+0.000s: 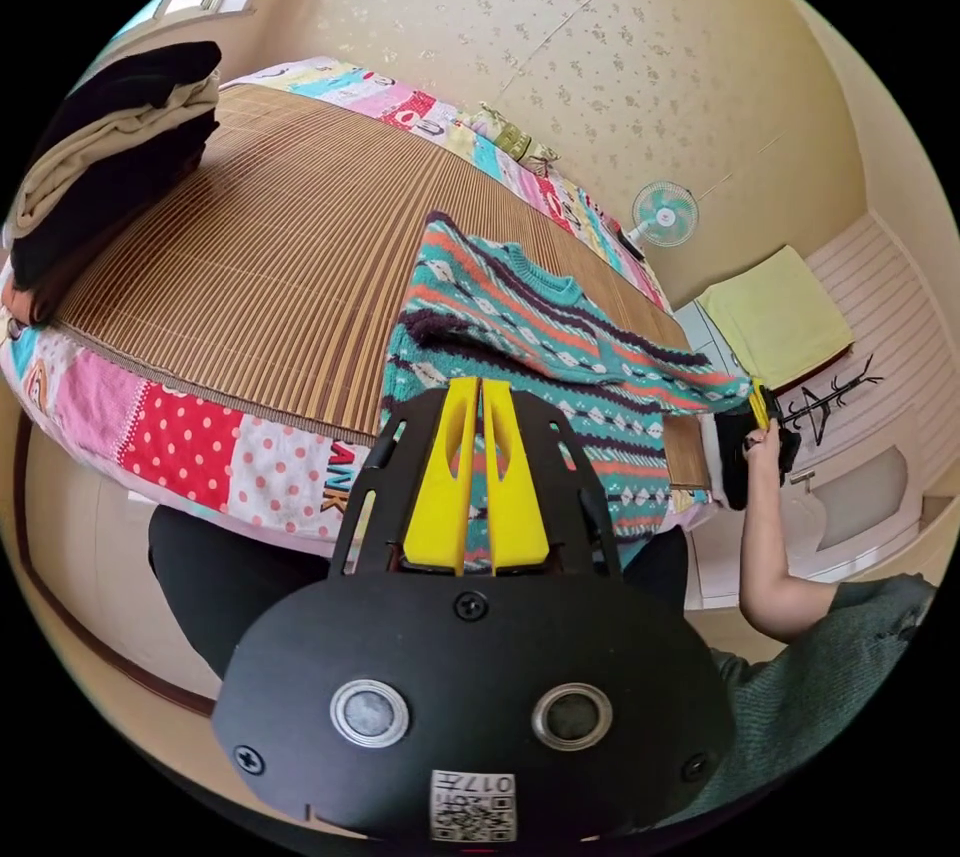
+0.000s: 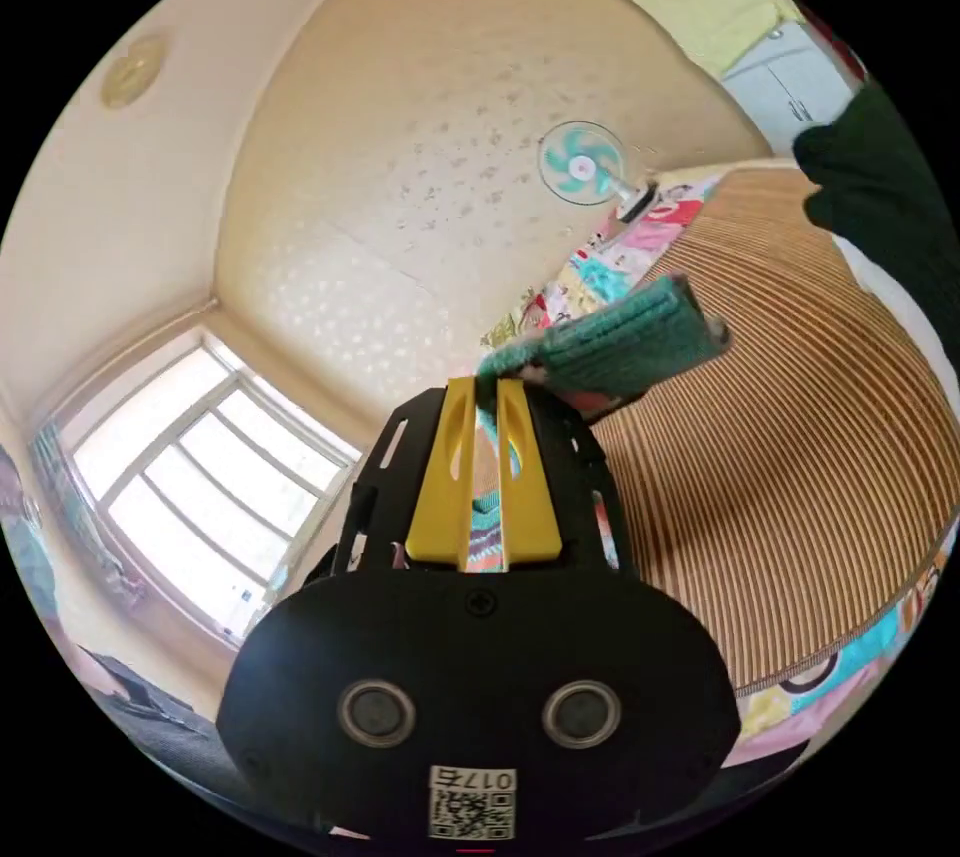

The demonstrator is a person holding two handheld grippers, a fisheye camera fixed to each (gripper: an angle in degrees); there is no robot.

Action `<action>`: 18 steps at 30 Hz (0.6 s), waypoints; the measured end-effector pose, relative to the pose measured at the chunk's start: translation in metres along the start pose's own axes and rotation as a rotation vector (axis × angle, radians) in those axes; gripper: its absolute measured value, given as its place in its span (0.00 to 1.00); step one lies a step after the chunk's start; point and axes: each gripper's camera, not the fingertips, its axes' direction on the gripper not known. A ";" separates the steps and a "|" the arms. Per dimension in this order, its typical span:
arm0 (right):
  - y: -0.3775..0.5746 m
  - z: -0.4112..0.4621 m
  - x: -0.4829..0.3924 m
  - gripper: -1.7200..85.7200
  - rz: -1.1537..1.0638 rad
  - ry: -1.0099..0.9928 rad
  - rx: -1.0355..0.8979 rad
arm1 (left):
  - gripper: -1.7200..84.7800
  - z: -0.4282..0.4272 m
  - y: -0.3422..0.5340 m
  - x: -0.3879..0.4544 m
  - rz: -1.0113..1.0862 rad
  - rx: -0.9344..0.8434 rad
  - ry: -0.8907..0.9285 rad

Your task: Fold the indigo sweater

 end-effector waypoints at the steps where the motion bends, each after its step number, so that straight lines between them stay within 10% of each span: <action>1: 0.008 0.021 -0.047 0.06 -0.102 0.001 -0.009 | 0.01 0.000 0.002 0.003 0.013 -0.006 0.010; 6: 0.115 0.149 -0.145 0.07 -0.186 -0.080 -0.228 | 0.02 0.019 0.007 0.011 0.005 -0.094 0.071; 11: 0.287 0.307 -0.099 0.06 -0.140 -0.092 -1.053 | 0.05 0.030 0.011 0.026 0.045 -0.166 0.105; 14: 0.304 0.260 -0.077 0.04 -0.100 -0.285 -0.915 | 0.06 0.024 0.010 0.030 0.075 -0.171 0.041; 18: 0.291 0.200 -0.065 0.03 -0.246 0.032 -0.829 | 0.06 0.026 -0.001 0.031 0.099 -0.173 -0.127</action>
